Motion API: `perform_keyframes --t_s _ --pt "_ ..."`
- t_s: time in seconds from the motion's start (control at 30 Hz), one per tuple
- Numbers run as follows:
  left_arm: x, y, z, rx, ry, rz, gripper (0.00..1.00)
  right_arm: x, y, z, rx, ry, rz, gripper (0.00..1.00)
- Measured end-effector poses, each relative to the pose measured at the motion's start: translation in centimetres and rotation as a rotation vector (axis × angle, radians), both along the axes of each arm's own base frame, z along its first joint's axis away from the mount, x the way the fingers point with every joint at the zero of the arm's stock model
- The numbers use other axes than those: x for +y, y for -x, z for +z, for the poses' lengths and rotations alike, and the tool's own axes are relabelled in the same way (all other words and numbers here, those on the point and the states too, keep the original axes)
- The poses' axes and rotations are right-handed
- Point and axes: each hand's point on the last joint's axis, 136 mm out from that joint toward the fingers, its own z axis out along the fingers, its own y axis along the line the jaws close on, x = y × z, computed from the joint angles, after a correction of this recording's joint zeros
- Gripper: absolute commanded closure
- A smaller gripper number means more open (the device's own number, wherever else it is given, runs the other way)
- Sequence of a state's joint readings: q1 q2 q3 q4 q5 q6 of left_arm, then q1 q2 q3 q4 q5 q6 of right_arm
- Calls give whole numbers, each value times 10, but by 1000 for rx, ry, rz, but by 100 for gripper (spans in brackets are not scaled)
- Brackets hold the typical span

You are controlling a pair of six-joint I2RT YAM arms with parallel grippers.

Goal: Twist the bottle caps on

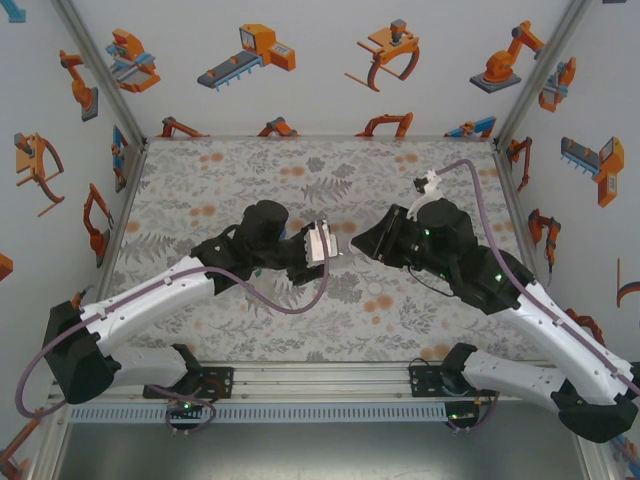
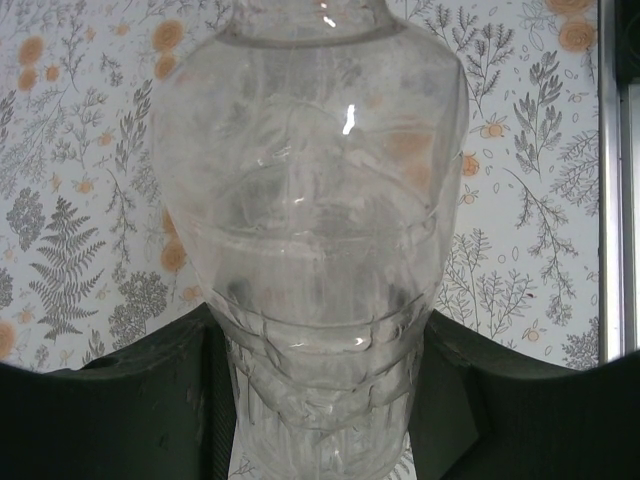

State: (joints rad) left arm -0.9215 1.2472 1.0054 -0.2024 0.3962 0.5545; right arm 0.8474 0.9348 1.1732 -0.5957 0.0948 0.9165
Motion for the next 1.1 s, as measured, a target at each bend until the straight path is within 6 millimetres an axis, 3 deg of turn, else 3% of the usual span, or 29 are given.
perform_keyframes --t_s 0.17,0.37,0.53,0.77,0.87,1.1 --pt "-3 5 10 -6 13 -29 100 4 1 6 -111 85 91 47" --pt "-1 17 17 10 11 -81 100 13 15 48 -406 227 304 46" --pt "5 34 18 40 7 -148 100 25 42 75 -680 325 548 46" --pt "16 53 24 64 10 -206 100 40 93 69 -974 399 942 43" --pt "19 57 25 72 7 -216 100 41 105 67 -1047 402 1023 40" --pt "21 61 24 84 5 -230 100 43 121 57 -1125 393 1141 42"
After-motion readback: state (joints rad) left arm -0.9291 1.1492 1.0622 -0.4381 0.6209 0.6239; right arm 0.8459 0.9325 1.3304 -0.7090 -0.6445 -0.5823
